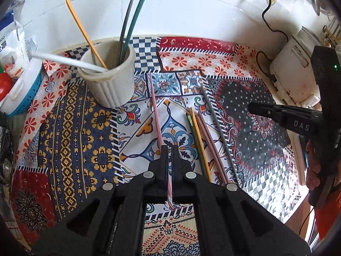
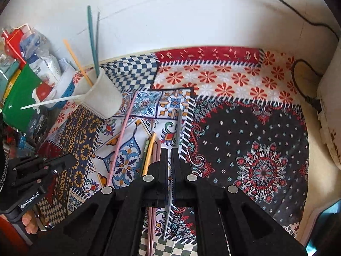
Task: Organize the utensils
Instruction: 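Lift the pink chopstick with the left tool while the right tool lifts the grey stick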
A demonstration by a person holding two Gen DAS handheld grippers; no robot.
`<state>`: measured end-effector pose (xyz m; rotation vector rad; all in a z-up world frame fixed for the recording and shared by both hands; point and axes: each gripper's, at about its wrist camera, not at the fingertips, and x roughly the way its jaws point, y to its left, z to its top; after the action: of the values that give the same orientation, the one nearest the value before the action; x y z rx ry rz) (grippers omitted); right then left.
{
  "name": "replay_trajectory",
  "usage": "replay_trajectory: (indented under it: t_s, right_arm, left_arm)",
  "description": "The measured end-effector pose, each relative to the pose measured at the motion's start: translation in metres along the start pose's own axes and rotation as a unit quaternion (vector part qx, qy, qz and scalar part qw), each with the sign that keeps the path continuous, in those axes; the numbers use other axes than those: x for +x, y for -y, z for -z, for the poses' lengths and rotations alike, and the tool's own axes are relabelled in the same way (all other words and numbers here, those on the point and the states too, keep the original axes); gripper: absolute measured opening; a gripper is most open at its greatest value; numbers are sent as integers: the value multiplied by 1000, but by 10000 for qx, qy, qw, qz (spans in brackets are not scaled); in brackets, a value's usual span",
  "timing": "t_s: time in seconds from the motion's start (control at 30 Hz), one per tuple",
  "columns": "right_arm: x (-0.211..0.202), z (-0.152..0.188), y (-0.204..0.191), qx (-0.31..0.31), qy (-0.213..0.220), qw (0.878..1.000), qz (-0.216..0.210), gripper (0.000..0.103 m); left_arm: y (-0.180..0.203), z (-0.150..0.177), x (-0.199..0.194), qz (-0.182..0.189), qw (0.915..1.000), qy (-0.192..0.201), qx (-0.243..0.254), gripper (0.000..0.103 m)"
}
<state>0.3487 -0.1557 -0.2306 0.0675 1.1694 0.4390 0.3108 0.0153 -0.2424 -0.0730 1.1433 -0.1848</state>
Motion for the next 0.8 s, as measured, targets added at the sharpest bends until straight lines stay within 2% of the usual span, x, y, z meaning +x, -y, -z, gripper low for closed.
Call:
replay_trajectory:
  t_s: [0.17,0.27,0.5,0.8]
  right_arm:
    - [29,10,11,127,-563,9983,25,10]
    - [42,14,7,-14,-711,9973,162,18]
    - [66,-3,0,-160,-718,9968,323,20]
    - [86,-25,6,-97,-734,9966,354,19]
  left_arm:
    - [-9,2,37,-4,9990,-396,-205,3]
    - [-13,-5,54,-24,9984,-485,-287,6]
    - [-14,-30,81,-298,9978,-583,-140,10]
    - [-16,-49,105,-157,9962,-860,-19,10]
